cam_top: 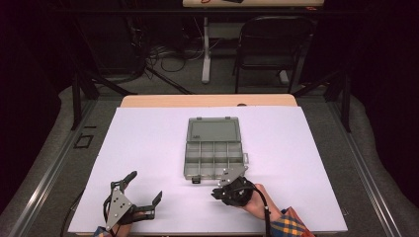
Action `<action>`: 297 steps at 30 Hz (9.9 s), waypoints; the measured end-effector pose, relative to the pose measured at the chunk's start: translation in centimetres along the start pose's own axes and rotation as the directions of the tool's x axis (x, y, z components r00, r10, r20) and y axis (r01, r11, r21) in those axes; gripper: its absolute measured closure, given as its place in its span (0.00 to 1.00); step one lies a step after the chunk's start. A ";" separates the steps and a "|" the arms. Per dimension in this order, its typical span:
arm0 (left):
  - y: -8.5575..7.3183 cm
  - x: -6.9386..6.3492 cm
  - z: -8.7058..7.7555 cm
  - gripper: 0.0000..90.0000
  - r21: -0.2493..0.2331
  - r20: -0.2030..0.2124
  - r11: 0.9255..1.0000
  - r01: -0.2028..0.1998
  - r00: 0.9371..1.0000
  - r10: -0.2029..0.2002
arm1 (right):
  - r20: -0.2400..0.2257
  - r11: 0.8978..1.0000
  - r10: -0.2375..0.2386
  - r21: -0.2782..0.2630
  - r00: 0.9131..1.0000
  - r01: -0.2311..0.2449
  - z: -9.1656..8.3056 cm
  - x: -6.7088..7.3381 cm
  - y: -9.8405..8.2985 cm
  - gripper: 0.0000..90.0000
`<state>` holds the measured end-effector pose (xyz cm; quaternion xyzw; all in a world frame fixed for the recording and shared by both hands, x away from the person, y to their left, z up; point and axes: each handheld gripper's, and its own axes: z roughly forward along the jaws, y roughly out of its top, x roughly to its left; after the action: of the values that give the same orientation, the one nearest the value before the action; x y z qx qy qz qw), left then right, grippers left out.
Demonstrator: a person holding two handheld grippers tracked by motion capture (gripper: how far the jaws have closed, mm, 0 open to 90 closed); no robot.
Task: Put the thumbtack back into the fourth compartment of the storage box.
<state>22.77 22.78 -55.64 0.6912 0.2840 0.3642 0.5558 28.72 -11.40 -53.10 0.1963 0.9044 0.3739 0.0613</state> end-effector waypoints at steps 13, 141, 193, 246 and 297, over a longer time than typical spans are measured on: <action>0.0 0.0 0.0 0.00 0.002 0.001 1.000 -0.002 1.000 0.002 | 0.070 0.998 0.029 -0.057 0.997 -0.025 -1.7 -1.1 0.1 0.92; 0.0 -0.1 0.0 0.00 0.007 -0.006 1.000 -0.006 1.000 0.006 | 0.247 0.985 0.075 -0.172 0.966 -0.032 -4.3 -3.5 1.1 0.09; 0.0 -0.1 0.1 0.00 0.010 -0.003 1.000 -0.008 1.000 0.008 | 0.103 0.997 -0.076 -0.007 0.992 0.077 0.7 -1.6 -2.5 0.44; 0.0 -0.2 0.0 0.00 0.008 0.001 1.000 -0.010 1.000 0.010 | 0.116 0.997 -0.083 0.013 0.990 0.082 0.3 -2.3 -2.9 0.37; 0.0 -0.2 0.1 0.00 0.013 0.003 1.000 -0.013 1.000 0.013 | 0.198 0.996 0.071 -0.074 0.978 -0.057 -2.6 -2.8 -1.4 0.93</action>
<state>22.73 22.54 -55.66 0.6971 0.2810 0.3652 0.5493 30.23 -15.07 -52.33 0.2600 0.8735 0.3847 0.1466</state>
